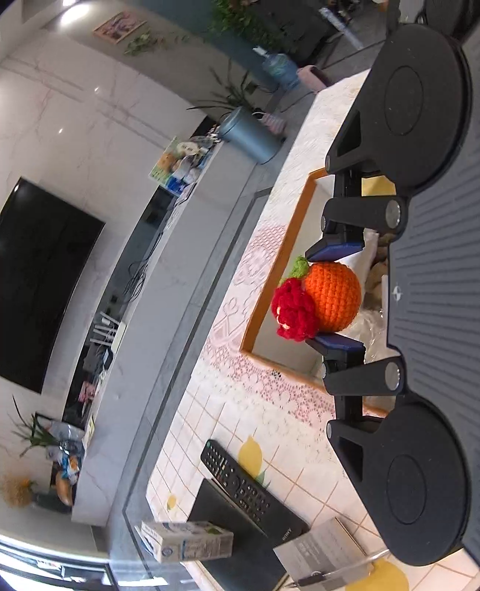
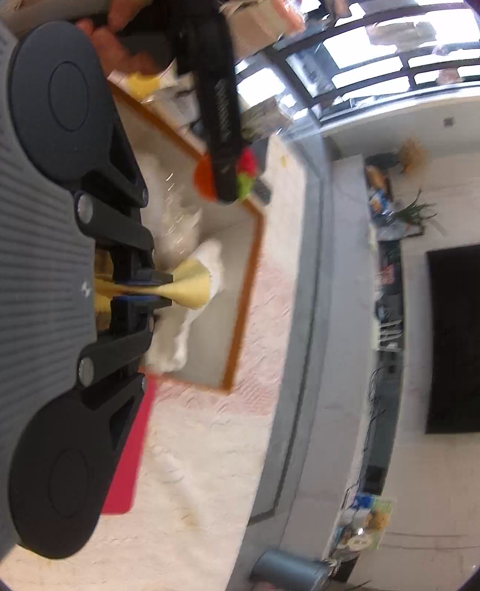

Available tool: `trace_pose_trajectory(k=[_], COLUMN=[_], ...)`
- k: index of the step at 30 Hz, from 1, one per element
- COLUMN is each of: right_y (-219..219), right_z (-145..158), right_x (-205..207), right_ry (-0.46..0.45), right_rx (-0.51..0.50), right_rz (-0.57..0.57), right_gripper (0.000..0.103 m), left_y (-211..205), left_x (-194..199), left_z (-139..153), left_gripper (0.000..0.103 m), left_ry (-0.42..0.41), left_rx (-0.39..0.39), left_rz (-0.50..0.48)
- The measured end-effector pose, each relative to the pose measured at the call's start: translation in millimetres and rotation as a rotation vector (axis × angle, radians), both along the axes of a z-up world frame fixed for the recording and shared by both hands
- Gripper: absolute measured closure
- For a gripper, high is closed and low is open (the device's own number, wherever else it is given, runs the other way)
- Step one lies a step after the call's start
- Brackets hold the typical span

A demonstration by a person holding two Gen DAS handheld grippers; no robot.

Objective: Organize soft objects
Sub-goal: 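Carry the orange fruit with the left tool while the right tool carries the wrapper to the box, then open the right tool dropping the wrapper into the box while the left tool releases the fruit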

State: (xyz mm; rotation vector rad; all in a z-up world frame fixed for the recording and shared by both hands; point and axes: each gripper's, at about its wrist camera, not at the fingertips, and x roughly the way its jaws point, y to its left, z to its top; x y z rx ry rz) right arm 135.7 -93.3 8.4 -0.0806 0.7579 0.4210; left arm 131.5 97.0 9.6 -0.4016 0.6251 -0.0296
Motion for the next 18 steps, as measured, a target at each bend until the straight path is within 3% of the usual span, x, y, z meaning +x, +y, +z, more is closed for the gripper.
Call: trace_pose_trajectory(k=[2, 7, 8, 9, 10, 13, 15, 18], right_y=[4, -9, -10, -8, -9, -16, -21, -31], right_z=[-6, -3, -2, -3, -2, 4, 7, 10], right_x=[-5, -14, -16, -15, -15, -15, -16, -20], right_ry=[-0.044, -0.048, -0.059, -0.07, -0.079, -0.082, -0.083, -0.093], right_rx=[-0.124, -0.084, -0.095, -0.1, -0.093, -0.025, 0.013, 0.047], right_rz=[-0.011, -0.012, -0.012, -0.018, -0.024, -0.025, -0.037, -0.058], right_gripper=[0.1, 0.095, 0.086, 0.066, 0.059, 0.05, 0.036, 0.029], left_y=[-4, -19, -22, -25, -27, -34, -40, -48], left_x=[-1, -5, -5, -7, -7, -12, -15, -17], left_z=[0, 1, 1, 2, 3, 8, 13, 18], left_gripper=[0.056, 0.056, 0.056, 0.05, 0.04, 0.017, 0.016, 0.015], left_ry=[0.008, 0.033, 0.031, 0.028, 0.019, -0.026, -0.054, -0.072], left_rx=[0.0, 0.003, 0.011, 0.025, 0.04, 0.093, 0.13, 0.16], left_rz=[-0.018, -0.09, -0.098, -0.101, -0.102, -0.071, -0.06, -0.071])
